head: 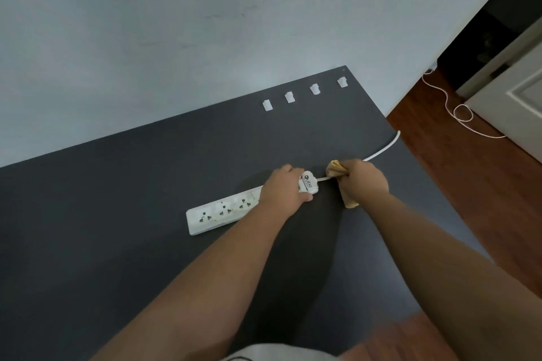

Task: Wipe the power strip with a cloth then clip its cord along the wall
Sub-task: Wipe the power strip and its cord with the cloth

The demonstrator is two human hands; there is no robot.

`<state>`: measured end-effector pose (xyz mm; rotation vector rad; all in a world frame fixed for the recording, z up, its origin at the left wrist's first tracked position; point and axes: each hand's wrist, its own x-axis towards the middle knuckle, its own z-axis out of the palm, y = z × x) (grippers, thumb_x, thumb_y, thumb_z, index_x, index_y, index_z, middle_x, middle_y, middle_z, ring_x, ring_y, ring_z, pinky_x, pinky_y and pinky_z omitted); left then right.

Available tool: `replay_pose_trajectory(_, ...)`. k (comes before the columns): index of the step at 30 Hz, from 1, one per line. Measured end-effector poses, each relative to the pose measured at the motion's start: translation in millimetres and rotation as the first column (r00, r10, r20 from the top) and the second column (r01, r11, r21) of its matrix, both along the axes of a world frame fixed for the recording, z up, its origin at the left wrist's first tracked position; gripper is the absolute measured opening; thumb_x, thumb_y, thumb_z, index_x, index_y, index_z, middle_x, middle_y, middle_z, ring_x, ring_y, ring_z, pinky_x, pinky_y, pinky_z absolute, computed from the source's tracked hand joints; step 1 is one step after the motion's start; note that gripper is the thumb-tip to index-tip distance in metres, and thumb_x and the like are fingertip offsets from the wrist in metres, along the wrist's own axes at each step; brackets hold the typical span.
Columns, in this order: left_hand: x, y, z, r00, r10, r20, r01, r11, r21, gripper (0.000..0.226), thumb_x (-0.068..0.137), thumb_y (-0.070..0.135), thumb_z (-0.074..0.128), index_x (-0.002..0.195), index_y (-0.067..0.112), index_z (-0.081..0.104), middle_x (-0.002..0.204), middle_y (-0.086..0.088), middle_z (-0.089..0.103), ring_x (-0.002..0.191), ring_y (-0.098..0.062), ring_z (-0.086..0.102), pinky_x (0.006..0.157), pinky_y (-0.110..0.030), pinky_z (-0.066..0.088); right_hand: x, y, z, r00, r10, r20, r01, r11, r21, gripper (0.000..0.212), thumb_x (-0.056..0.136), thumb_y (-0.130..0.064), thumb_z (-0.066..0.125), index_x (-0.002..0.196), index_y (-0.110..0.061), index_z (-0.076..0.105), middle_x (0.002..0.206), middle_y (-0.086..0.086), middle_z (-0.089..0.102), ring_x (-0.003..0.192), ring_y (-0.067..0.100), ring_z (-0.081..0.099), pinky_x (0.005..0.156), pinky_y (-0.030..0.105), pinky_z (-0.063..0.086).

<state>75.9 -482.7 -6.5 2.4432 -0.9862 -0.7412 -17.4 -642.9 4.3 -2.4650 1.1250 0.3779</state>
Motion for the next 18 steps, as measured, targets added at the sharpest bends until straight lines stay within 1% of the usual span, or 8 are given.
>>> replay_pose_trajectory(4, 2.2, -1.2, -1.9, 1.000, -0.017, 0.012, 0.017, 1.000, 0.010, 0.067, 0.078, 0.039, 0.073, 0.136, 0.020, 0.047, 0.125, -0.001, 0.052, 0.118, -0.023, 0.050, 0.097, -0.039, 0.045, 4.3, -2.7, 3.1, 0.992, -0.124, 0.037, 0.123, 0.992, 0.027, 0.032, 0.080, -0.007, 0.044, 0.086, -0.030, 0.066, 0.088, 0.001, 0.061, 0.076, 0.027, 0.059, 0.065, 0.032, 0.050)
replay_pose_trajectory(5, 2.1, -1.1, -2.6, 1.000, -0.014, 0.018, 0.014, 1.000, 0.011, 0.066, 0.078, 0.039, 0.073, 0.136, 0.019, 0.048, 0.125, -0.002, 0.052, 0.118, -0.023, 0.050, 0.097, -0.039, 0.045, 8.0, 8.2, 1.4, 0.993, -0.111, 0.047, 0.109, 0.993, 0.041, 0.033, 0.078, -0.006, 0.044, 0.088, -0.028, 0.066, 0.088, 0.001, 0.062, 0.077, 0.028, 0.062, 0.065, 0.032, 0.051)
replay_pose_trajectory(8, 2.1, -0.2, -4.2, 0.999, -0.005, 0.037, 0.005, 1.000, 0.009, 0.067, 0.077, 0.041, 0.073, 0.136, 0.021, 0.047, 0.125, -0.001, 0.052, 0.117, -0.023, 0.050, 0.096, -0.039, 0.046, 11.5, 33.2, -8.4, 0.995, 0.025, 0.098, -0.031, 0.998, 0.056, 0.034, 0.080, -0.006, 0.045, 0.100, -0.022, 0.066, 0.106, 0.006, 0.064, 0.095, 0.031, 0.062, 0.078, 0.038, 0.054)
replay_pose_trajectory(10, 4.5, 0.0, -4.1, 1.000, -0.006, 0.018, 0.005, 1.000, 0.014, 0.068, 0.075, 0.041, 0.075, 0.135, 0.023, 0.048, 0.124, 0.001, 0.052, 0.116, -0.022, 0.050, 0.095, -0.037, 0.045, 4.9, 18.9, -9.3, 0.993, 0.056, 0.104, -0.063, 0.996, 0.059, 0.038, 0.082, -0.007, 0.045, 0.110, -0.024, 0.064, 0.113, 0.005, 0.063, 0.103, 0.029, 0.060, 0.085, 0.041, 0.053)
replay_pose_trajectory(12, 7.8, 0.5, -1.2, 1.000, 0.006, -0.010, -0.006, 1.000, 0.015, 0.068, 0.071, 0.042, 0.077, 0.131, 0.027, 0.050, 0.119, 0.004, 0.053, 0.113, -0.020, 0.052, 0.092, -0.037, 0.046, -7.7, -17.6, -7.3, 0.997, -0.007, 0.080, 0.004, 0.999, 0.036, 0.042, 0.082, -0.009, 0.047, 0.115, -0.030, 0.063, 0.117, 0.005, 0.063, 0.106, 0.031, 0.060, 0.087, 0.041, 0.053)
replay_pose_trajectory(14, 10.1, 0.2, -0.7, 0.999, 0.025, -0.031, -0.024, 1.000, 0.019, 0.067, 0.068, 0.041, 0.079, 0.128, 0.033, 0.051, 0.114, 0.006, 0.053, 0.111, -0.019, 0.053, 0.089, -0.036, 0.047, -20.1, -59.1, -2.1, 0.990, -0.120, 0.072, 0.121, 0.993, -0.003, 0.042, 0.078, -0.008, 0.051, 0.107, -0.035, 0.065, 0.113, 0.008, 0.066, 0.100, 0.034, 0.063, 0.084, 0.042, 0.055)
replay_pose_trajectory(16, 11.0, -0.6, 1.2, 0.999, 0.028, -0.034, -0.026, 0.999, 0.048, 0.067, 0.068, 0.041, 0.079, 0.128, 0.041, 0.049, 0.110, 0.007, 0.051, 0.108, -0.018, 0.054, 0.087, -0.034, 0.047, -24.0, -84.1, 1.5, 0.982, -0.183, 0.050, 0.184, 0.982, -0.031, 0.042, 0.073, -0.002, 0.055, 0.102, -0.032, 0.066, 0.109, 0.011, 0.067, 0.096, 0.037, 0.064, 0.080, 0.044, 0.056)
replay_pose_trajectory(18, 11.7, -3.5, 2.5, 0.999, 0.029, -0.028, -0.026, 0.996, 0.086, 0.066, 0.069, 0.040, 0.078, 0.127, 0.047, 0.049, 0.104, 0.008, 0.046, 0.105, -0.018, 0.054, 0.086, -0.033, 0.045, -19.0, -80.7, 3.0, 0.982, -0.180, 0.055, 0.182, 0.983, -0.022, 0.039, 0.074, 0.000, 0.053, 0.101, -0.025, 0.064, 0.108, 0.014, 0.065, 0.096, 0.039, 0.063, 0.079, 0.044, 0.056)
